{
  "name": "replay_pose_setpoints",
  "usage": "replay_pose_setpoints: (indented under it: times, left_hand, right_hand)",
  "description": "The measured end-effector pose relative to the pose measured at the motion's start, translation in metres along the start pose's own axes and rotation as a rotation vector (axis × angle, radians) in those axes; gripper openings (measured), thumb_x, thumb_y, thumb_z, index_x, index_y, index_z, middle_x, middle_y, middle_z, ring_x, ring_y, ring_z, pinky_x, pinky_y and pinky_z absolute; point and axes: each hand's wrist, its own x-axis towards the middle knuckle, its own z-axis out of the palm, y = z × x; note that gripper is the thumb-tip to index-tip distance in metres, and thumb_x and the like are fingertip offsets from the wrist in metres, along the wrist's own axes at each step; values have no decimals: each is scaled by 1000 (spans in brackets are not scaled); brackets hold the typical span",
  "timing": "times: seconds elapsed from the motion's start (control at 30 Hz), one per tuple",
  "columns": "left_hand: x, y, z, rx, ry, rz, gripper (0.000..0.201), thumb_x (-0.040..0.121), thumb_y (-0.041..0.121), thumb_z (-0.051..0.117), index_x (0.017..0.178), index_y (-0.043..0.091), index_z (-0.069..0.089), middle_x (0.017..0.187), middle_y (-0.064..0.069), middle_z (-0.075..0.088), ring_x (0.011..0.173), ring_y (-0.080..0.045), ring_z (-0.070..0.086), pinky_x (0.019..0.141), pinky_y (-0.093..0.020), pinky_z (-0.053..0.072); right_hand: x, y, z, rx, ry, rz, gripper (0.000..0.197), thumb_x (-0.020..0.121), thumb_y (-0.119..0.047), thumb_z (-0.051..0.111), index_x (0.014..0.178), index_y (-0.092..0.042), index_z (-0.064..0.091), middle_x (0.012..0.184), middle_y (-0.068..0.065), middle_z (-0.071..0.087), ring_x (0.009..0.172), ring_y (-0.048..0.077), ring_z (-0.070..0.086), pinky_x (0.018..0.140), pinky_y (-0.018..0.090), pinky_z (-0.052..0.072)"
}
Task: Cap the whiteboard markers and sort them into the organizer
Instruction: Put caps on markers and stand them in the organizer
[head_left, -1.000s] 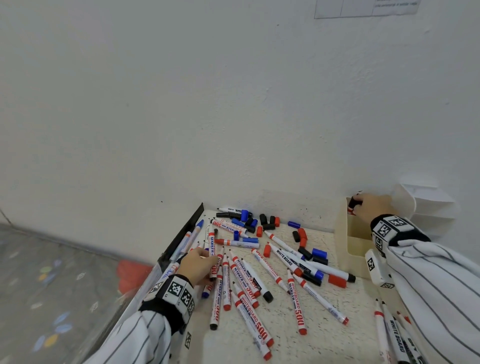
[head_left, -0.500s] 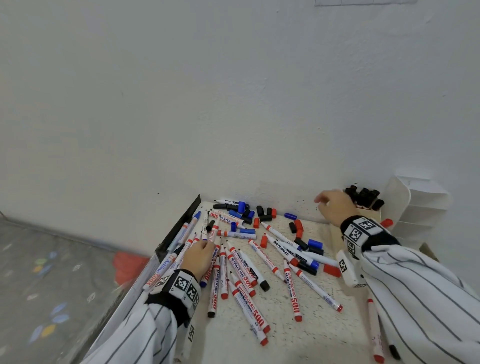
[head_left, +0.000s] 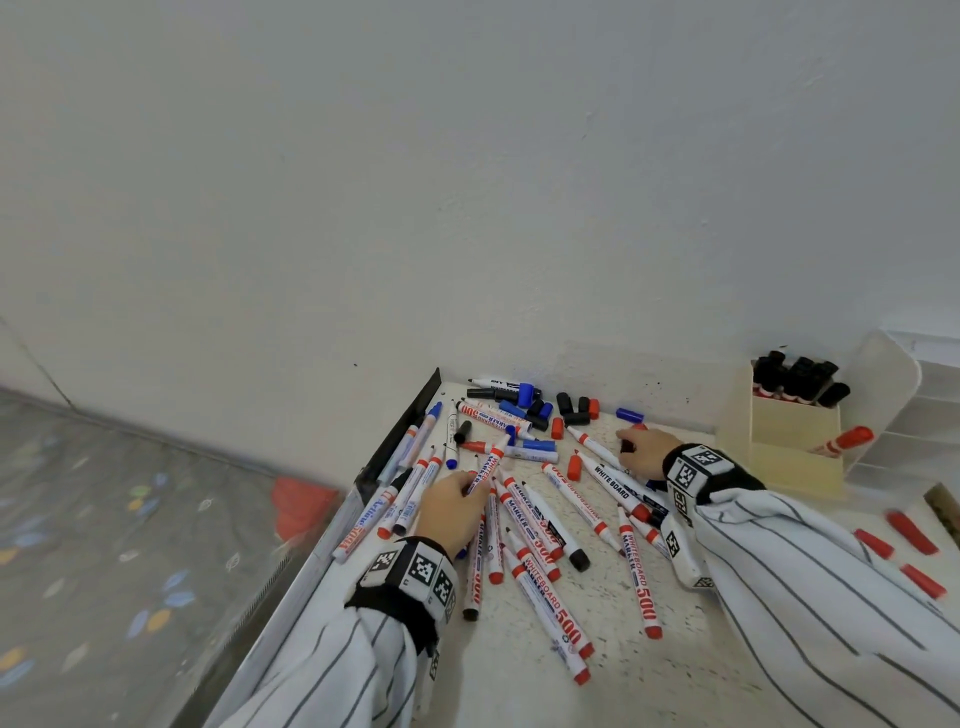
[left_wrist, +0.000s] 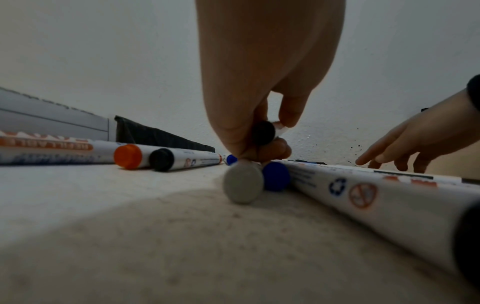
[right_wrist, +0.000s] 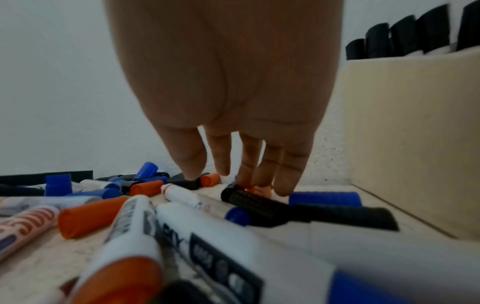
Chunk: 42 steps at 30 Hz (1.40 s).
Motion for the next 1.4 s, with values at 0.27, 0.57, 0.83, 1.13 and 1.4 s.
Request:
replay_pose_setpoints:
  times: [0.27, 0.57, 0.83, 1.13, 1.4]
  left_hand:
    - [0, 0, 1, 41, -19, 41, 33, 97, 35, 41, 117, 16, 59, 94, 4, 58, 77, -5, 51, 61, -14, 36]
    - [-4, 4, 3, 9, -1, 75, 34, 97, 31, 42, 125, 17, 58, 109, -2, 65, 84, -8, 54, 71, -18, 39]
    - [-16, 14, 1, -77, 12, 182, 37, 97, 26, 44, 133, 19, 50, 126, -1, 58, 103, -8, 52, 83, -14, 35]
    - [-24, 23, 0, -82, -59, 261, 36, 95, 24, 48, 131, 22, 51, 129, 2, 55, 103, -2, 45, 89, -18, 33]
    - [-26, 31, -16, 39, -133, 366, 33, 96, 23, 46, 129, 20, 54, 111, 6, 62, 84, -1, 52, 68, -10, 38]
  right_hand:
    - [4, -3, 1, 209, 232, -16, 17, 92, -20, 49, 109, -16, 54, 112, 6, 59, 94, 18, 56, 83, 26, 45]
    - [-33, -26, -16, 556, 390, -271, 21, 93, -13, 50, 113, -12, 56, 114, 6, 59, 94, 14, 53, 82, 22, 38]
    - [-48, -47, -7, 727, 399, -384, 21, 87, 0, 55, 94, -20, 53, 112, 7, 62, 96, 15, 59, 84, 22, 46]
    - [-60, -45, -5, 715, 265, -457, 23, 87, -1, 54, 102, -17, 59, 110, 3, 62, 94, 12, 62, 87, 23, 49]
    - [-74, -55, -4, 619, 247, -335, 41, 98, -37, 36, 69, -12, 52, 58, -2, 39, 53, 9, 36, 54, 21, 29]
